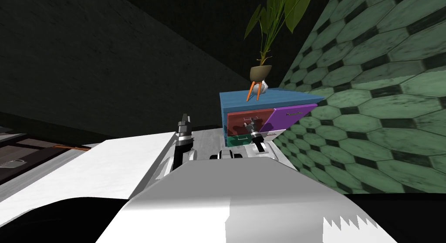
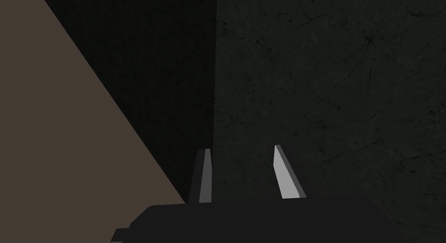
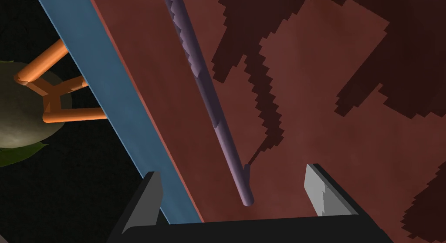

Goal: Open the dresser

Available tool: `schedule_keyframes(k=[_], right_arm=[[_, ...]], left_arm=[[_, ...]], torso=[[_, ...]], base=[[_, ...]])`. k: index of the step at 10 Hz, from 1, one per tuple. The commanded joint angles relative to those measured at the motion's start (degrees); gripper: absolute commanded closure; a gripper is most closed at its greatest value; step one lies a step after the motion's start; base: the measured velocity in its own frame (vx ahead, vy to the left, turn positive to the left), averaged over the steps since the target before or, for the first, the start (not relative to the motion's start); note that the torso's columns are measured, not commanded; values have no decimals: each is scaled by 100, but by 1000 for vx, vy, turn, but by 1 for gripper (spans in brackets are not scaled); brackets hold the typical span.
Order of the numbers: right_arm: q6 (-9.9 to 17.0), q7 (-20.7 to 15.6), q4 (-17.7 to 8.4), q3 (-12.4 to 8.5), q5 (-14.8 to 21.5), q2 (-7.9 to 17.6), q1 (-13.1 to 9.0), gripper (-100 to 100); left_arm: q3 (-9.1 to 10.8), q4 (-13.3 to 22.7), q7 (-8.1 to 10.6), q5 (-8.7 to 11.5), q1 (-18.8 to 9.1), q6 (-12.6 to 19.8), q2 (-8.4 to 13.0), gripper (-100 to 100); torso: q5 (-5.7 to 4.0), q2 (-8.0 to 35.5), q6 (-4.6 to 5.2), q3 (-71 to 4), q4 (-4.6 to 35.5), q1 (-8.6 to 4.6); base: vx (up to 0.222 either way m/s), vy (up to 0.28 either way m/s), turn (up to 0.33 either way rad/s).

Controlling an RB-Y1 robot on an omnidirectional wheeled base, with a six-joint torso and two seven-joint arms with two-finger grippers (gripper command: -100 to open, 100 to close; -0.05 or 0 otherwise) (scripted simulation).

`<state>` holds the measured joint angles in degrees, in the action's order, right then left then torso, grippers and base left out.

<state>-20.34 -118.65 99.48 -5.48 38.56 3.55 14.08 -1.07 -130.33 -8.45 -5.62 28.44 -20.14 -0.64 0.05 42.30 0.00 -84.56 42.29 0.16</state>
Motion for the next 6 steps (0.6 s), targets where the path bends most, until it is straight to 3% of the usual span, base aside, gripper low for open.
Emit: schedule_keyframes(k=[1,3,4,5,6], right_arm=[[30,177,-176,-300,-117,243,-186,-100],[65,315,-263,-516,-205,442,-294,-100],[66,273,-244,-454,-180,400,-288,-100],[30,177,-176,-300,-117,243,-186,100],[7,85,-119,-156,-58,110,-115,100]], left_arm=[[0,0,0,0,0,0,0,0],[0,0,0,0,0,0,0,0],[0,0,0,0,0,0,0,0],[1,0,0,0,1,0,1,0],[2,0,0,0,2,0,1,0]], torso=[[-2,-1,1,-1,-1,-7],[-5,-3,0,-2,-1,-17],[-6,-2,1,-1,-1,-20],[-9,-2,3,-1,-1,-31],[-13,-2,5,-1,-1,-47]], base=[[-3,79,110],[-7,79,144],[-2,32,15],[2,-42,-196],[-1,-99,-192]])
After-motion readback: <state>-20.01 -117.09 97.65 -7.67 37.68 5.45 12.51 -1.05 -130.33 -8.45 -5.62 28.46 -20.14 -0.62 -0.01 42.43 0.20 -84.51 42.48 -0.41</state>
